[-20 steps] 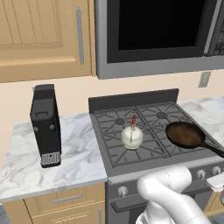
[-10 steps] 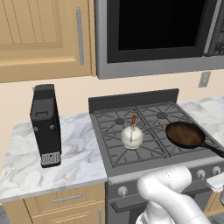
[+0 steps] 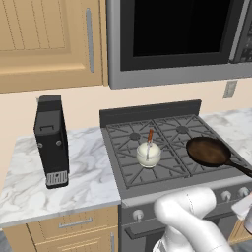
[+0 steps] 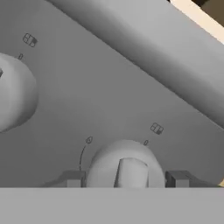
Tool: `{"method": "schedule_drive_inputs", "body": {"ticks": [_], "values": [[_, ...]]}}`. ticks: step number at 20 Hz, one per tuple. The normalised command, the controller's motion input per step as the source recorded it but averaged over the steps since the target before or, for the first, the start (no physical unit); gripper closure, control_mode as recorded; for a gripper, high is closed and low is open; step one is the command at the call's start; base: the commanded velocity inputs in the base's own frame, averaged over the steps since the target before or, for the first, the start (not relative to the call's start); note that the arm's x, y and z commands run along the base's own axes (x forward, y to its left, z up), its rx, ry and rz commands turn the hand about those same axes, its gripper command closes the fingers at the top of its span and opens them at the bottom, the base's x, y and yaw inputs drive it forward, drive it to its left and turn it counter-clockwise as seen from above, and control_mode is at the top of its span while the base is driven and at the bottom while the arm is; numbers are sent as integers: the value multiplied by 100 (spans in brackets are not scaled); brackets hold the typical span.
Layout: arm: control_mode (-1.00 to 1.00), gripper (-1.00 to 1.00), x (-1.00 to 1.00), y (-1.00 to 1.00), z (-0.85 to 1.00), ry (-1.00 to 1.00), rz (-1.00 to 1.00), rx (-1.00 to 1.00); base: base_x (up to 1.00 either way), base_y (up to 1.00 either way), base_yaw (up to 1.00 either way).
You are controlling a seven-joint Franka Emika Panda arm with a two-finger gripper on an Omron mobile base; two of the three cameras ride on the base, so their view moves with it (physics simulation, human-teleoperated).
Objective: Pick the pan from the cabinet and place it on the stove. Then turn on the stove burner for the pan.
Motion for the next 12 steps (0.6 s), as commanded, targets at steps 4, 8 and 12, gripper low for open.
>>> {"method": "schedule_drive_inputs", "body": {"ticks": [4, 8, 12], "values": [[-100, 100, 0, 4, 5, 0, 0, -48, 0, 0, 0], [-100, 100, 0, 0, 7, 0, 0, -47, 0, 0, 0], [-100, 100, 0, 0, 10, -2, 0, -44, 0, 0, 0]]}}
